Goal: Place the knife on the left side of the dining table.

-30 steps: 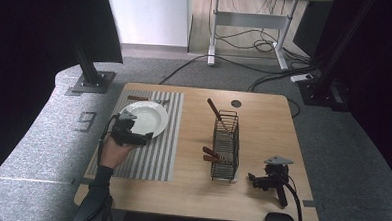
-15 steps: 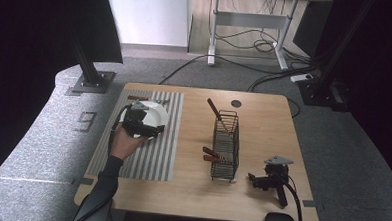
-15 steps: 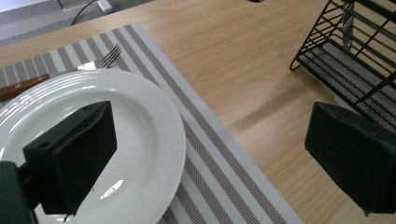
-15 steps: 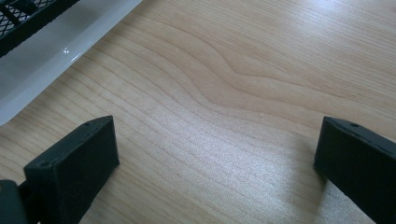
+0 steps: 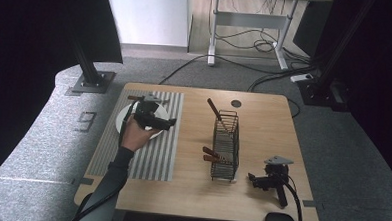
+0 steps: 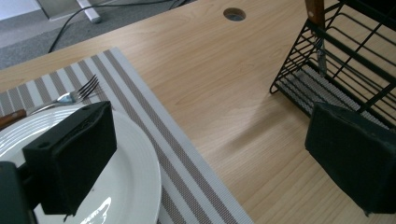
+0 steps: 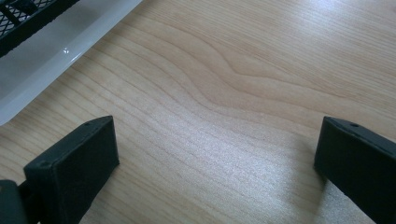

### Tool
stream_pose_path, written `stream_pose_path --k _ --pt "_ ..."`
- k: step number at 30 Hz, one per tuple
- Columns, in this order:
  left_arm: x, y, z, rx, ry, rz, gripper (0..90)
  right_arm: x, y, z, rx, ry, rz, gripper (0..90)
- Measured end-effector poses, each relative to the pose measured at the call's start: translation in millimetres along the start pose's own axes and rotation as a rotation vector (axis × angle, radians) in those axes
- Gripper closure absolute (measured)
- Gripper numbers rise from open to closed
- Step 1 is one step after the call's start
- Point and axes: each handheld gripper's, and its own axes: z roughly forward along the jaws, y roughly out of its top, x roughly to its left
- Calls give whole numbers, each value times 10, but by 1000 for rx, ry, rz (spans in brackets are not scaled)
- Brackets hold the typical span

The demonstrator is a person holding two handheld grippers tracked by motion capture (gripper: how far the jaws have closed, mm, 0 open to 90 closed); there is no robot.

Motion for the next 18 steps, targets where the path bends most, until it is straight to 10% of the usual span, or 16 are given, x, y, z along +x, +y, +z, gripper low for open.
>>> stream_pose_path --k 18 --pt "-288 481 205 -9 -46 38 51 0 0 0 0 0 0 0"
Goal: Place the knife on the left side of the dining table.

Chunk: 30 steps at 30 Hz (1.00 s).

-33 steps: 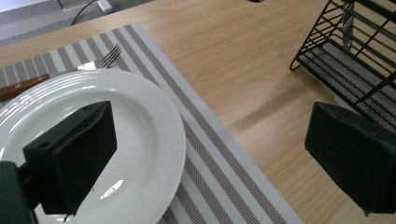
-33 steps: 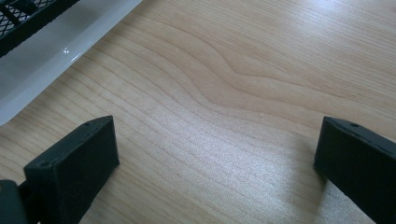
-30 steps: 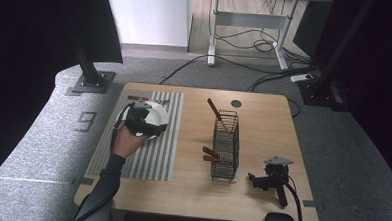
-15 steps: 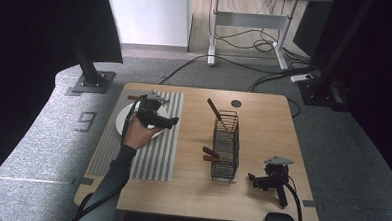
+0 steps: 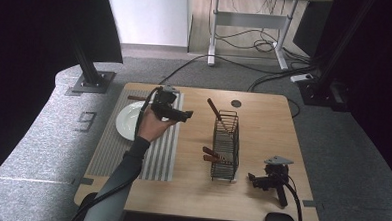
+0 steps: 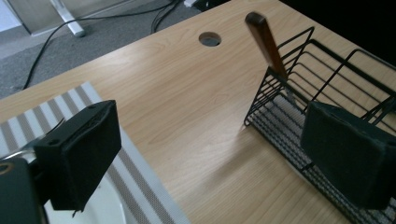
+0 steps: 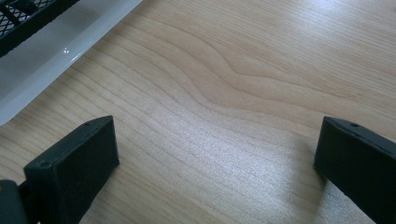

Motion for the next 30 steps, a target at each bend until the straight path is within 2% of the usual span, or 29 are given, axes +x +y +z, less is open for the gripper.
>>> stream_pose_path --k 7,13,18,26,30 --pt "-90 184 105 -1 -6 7 85 1 0 0 -1 0 1 0" --pt "-138 307 198 -4 -1 3 138 -1 0 1 -1 0 0 0" --pt "-204 384 306 3 10 5 149 0 0 1 -1 0 0 0" --pt "-291 479 472 -7 42 -31 239 -1 0 1 -2 -1 -2 0" --pt "-318 516 546 -14 33 -60 299 -2 0 1 -1 0 -2 0"
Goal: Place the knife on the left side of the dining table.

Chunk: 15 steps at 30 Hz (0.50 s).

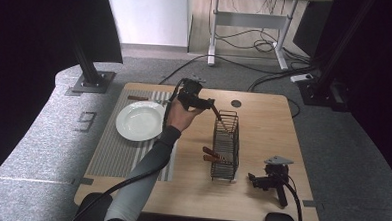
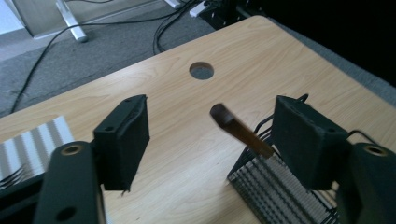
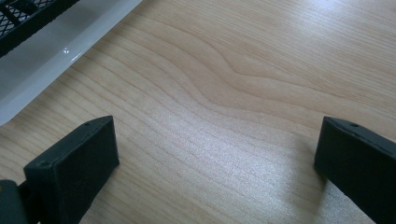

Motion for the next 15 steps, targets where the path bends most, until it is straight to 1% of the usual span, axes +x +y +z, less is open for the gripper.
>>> stream_pose_path --k 1,2,6,9,14,15 --pt "-11 5 18 3 7 0 351 0 0 0 0 0 0 0" --pt "-24 9 37 6 16 -2 351 0 0 0 0 0 0 0" --pt "-34 17 105 -5 11 -37 452 0 0 0 0 0 0 0" --pt "-45 12 151 -1 4 -62 496 0 0 0 0 0 0 0" --pt "-46 -9 214 15 0 -82 563 0 0 0 0 0 0 0" --pt "-46 -15 224 15 -3 -86 563 0 0 0 0 0 0 0"
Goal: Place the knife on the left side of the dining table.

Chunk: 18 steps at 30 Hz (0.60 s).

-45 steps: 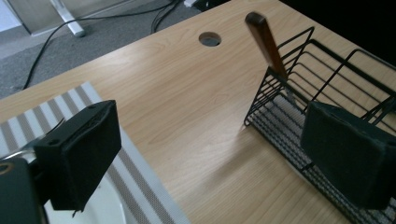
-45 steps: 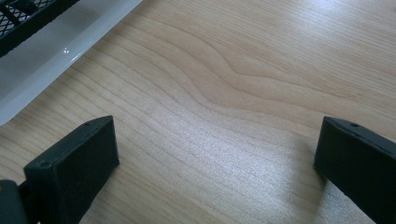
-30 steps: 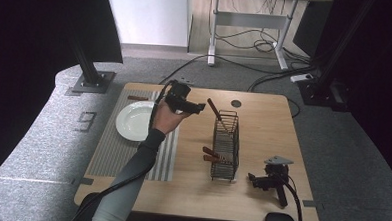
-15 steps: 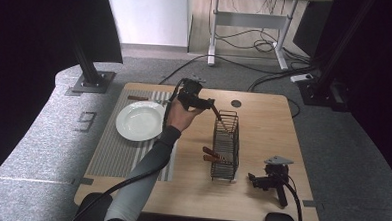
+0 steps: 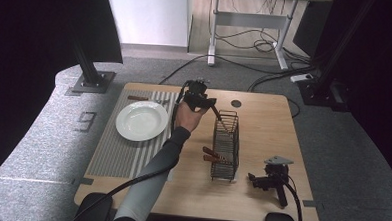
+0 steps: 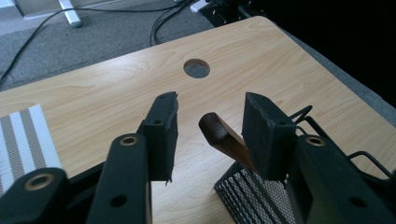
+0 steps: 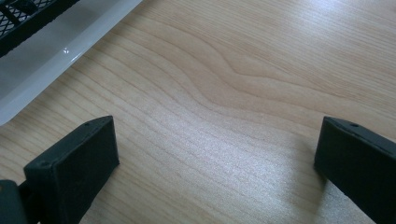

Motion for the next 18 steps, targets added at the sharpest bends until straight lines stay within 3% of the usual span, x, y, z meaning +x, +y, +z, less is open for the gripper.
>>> stream_pose_path --k 6,11,18 --pt "-3 -24 38 -1 -32 -23 671 0 0 0 0 0 1 0" --pt "-9 -31 12 -18 -42 -25 707 0 0 0 0 0 0 0" --pt "7 -22 -39 -33 -135 -67 757 0 0 0 0 0 0 0"
